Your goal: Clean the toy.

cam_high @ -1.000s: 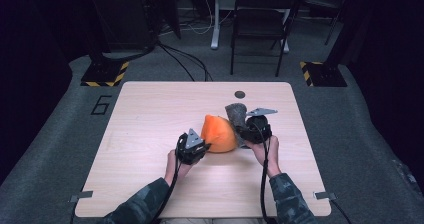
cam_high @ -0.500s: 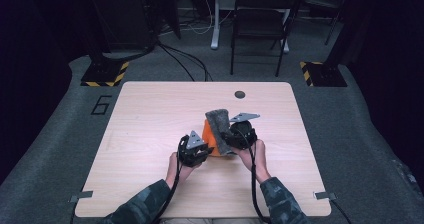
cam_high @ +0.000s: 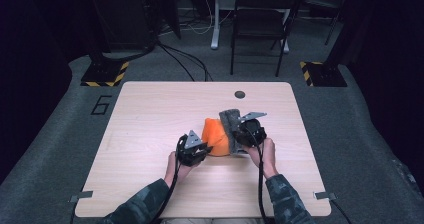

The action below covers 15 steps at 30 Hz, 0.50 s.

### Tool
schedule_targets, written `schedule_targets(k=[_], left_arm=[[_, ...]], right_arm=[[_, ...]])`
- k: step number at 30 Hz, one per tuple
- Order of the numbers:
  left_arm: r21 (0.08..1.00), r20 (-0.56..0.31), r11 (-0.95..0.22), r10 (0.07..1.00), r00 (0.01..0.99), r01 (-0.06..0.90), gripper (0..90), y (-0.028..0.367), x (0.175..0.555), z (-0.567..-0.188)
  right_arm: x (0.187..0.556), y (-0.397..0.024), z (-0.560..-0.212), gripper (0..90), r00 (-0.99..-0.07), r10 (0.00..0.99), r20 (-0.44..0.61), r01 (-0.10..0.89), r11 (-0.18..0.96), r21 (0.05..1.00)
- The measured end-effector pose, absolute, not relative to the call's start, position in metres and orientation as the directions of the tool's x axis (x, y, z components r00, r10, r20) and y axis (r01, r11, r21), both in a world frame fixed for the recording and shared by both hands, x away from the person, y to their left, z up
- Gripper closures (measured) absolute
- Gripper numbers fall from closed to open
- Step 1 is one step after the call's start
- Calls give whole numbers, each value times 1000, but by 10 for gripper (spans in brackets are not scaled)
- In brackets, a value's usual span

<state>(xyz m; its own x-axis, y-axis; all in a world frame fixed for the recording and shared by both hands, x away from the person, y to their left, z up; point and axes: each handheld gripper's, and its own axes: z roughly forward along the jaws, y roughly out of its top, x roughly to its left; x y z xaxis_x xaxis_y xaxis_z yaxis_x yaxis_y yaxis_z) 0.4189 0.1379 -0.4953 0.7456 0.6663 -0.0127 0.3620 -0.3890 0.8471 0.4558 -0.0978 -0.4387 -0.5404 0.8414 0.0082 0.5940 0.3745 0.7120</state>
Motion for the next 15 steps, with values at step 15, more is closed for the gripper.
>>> schedule_targets(k=[15], left_arm=[[849,-19,-383,667,745,364,765,142,420,-497]], right_arm=[[477,-124,-477,725,-452,891,30,721,345,601]])
